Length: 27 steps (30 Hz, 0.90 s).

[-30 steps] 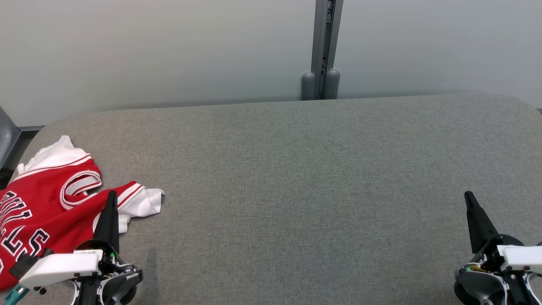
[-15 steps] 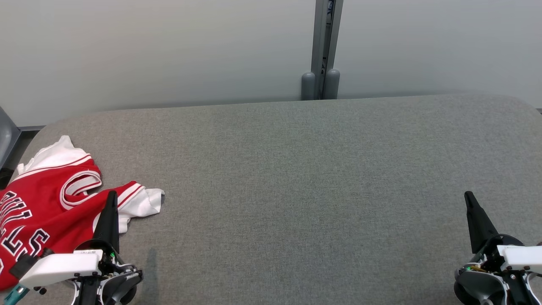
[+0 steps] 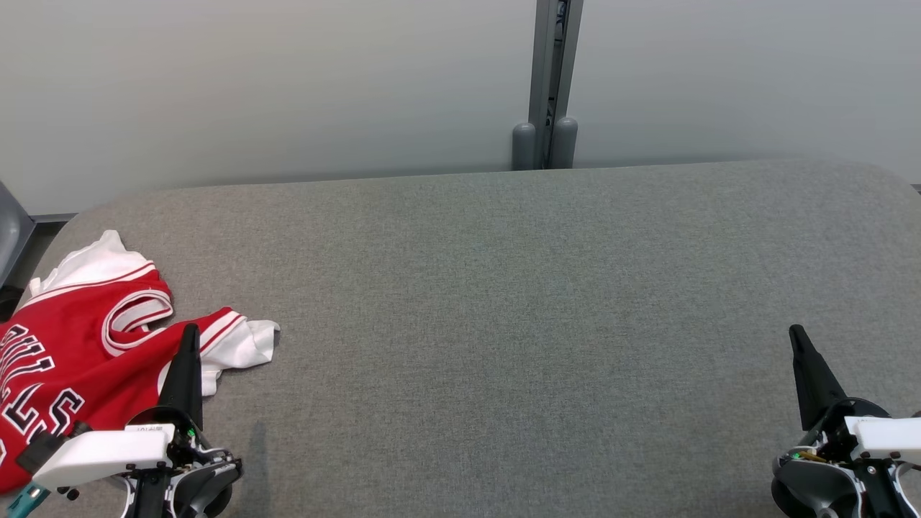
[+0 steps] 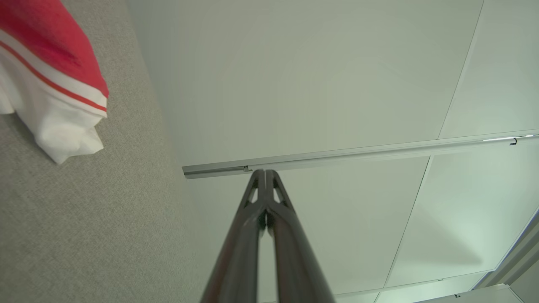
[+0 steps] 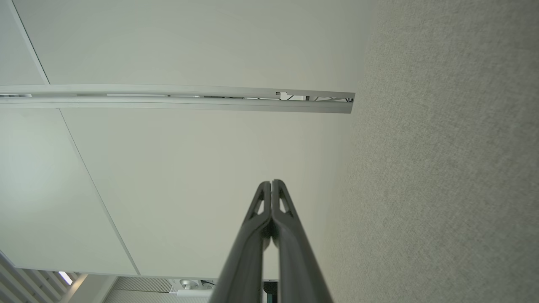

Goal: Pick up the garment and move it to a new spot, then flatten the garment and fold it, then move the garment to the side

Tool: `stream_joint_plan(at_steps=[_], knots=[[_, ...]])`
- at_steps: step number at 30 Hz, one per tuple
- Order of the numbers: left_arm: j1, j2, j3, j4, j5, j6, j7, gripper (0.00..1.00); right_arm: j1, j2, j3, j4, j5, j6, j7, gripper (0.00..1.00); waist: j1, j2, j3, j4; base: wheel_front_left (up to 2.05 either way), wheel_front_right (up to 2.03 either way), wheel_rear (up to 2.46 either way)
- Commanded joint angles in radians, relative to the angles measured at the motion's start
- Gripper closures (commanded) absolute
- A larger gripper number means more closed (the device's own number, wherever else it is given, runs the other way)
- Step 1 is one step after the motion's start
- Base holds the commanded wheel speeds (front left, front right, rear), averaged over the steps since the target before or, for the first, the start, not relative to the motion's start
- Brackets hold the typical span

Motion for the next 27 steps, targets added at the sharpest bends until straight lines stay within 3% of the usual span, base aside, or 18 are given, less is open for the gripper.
stream_joint_plan(at_steps=[1, 27], knots=[[-0.018, 0.008, 0.005, -0.002, -0.002, -0.004, 0.004, 1.0, -0.006, -0.006, -0.001, 0.0, -0.002, 0.004, 0.004, 1.0, 0.0, 0.0, 0.0, 0.0, 0.0, 0.0, 0.0], [-0.018, 0.008, 0.005, -0.002, -0.002, -0.004, 0.004, 1.0, -0.006, -0.006, -0.001, 0.0, -0.002, 0.004, 0.004, 1.0, 0.0, 0.0, 0.0, 0.0, 0.0, 0.0, 0.0]])
